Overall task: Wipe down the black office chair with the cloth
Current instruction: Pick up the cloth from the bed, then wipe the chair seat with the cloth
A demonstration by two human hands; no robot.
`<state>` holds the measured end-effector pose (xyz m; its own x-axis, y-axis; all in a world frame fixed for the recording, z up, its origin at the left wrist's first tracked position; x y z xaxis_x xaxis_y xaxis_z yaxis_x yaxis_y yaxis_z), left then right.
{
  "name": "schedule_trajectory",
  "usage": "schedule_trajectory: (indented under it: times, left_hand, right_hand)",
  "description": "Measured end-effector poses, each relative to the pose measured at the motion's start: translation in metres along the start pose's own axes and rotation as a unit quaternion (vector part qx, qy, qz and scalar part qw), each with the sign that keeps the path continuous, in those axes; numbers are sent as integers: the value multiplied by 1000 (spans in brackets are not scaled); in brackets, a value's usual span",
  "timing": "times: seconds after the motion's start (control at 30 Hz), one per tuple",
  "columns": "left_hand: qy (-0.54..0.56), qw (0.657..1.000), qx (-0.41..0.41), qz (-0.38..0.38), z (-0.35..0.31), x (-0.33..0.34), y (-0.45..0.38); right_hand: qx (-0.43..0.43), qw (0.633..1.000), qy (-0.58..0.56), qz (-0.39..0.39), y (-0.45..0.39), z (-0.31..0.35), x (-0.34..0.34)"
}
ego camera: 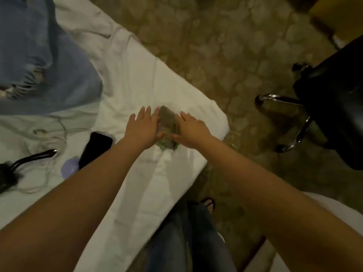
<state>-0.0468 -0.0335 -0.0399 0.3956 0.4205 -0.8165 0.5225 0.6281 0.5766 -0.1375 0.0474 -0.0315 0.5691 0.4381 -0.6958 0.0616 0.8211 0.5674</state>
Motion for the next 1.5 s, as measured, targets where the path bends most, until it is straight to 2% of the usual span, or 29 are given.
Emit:
schedule_trajectory:
  times: [0.17, 0.23, 0.33, 0.43, 0.6, 0.7, 0.8, 0.93, 1.13, 1.33, 1.5]
  left_hand:
    - [9, 1000, 6, -22, 5, 13, -38]
    - [4, 999, 11, -35, 0, 11, -41]
    - [30, 1000, -6, -6, -6, 8, -42]
    - [61, 998, -25, 16, -10, -4, -43]
    - [35, 999, 33, 21, -41, -59, -32]
    - [12, 997, 80, -2, -79, -102, -25]
    - [50, 993, 110, 19, -135, -140, -19]
    - [97, 981, 153, 70, -235, -177, -8]
    - [79, 967, 238, 36, -402, -219, 13]
    - [52, 950, 308, 28, -562, -225, 27]
    - [9, 932, 354, 73, -670, -209, 16]
  right_hand:
    - [38, 999, 6, -15, -49, -10, 19]
    - [48, 997, 50, -38, -56, -11, 20]
    - [65, 995, 59, -50, -57, -9, 9]
    - [79, 996, 15, -25, -51, -10, -5]
    - [113, 989, -93, -34, -17, -31, -45]
    - [129, 978, -160, -17, 15, -51, -77]
    - [137, 968, -207, -36, 53, -85, -114]
    - [150, 965, -190, -100, 122, -152, -164]
    - [187, 945, -199, -180, 233, -271, -219]
    - [234, 902, -277, -235, 333, -388, -231]
    - [257, 874, -321, -258, 384, -482, -227]
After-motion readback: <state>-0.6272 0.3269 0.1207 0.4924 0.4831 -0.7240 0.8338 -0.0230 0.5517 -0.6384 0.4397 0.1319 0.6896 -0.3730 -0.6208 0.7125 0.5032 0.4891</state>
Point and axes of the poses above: each hand's wrist, its own y-axis away from the middle knuckle, its own x-axis out of the palm, z = x × y, the point moved 7 cm from there along -y, towards the middle knuckle, and after that the axes turned 12 degrees about -x, right-handed, at the moved point
